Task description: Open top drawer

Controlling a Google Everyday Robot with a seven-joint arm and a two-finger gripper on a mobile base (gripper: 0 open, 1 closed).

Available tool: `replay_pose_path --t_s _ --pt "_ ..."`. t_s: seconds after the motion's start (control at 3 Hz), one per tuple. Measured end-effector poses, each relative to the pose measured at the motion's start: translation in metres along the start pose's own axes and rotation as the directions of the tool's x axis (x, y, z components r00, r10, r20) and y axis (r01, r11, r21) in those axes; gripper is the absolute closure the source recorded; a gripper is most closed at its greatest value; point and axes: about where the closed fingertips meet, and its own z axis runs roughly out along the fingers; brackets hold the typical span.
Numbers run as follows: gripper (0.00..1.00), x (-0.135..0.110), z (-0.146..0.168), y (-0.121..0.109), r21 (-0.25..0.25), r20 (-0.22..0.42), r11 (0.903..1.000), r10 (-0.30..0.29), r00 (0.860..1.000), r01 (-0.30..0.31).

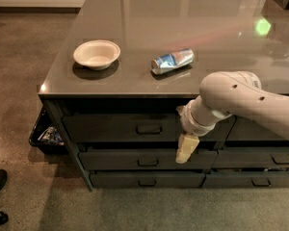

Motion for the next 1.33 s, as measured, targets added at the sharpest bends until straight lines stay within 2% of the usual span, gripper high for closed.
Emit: replay_pose_path --t_s 0.33,0.67,1.33 --pt "0.0 0.0 0.006 -0.012 0.043 -0.015 0.9988 -0.021 1.0 0.021" --pt "0.0 0.002 0.018 -0.017 0.03 -0.03 0.9992 -0.026 0.999 0.027" --pt "0.0 0.007 0.044 -0.017 -0.043 -0.051 0.9987 -0.031 0.998 0.029"
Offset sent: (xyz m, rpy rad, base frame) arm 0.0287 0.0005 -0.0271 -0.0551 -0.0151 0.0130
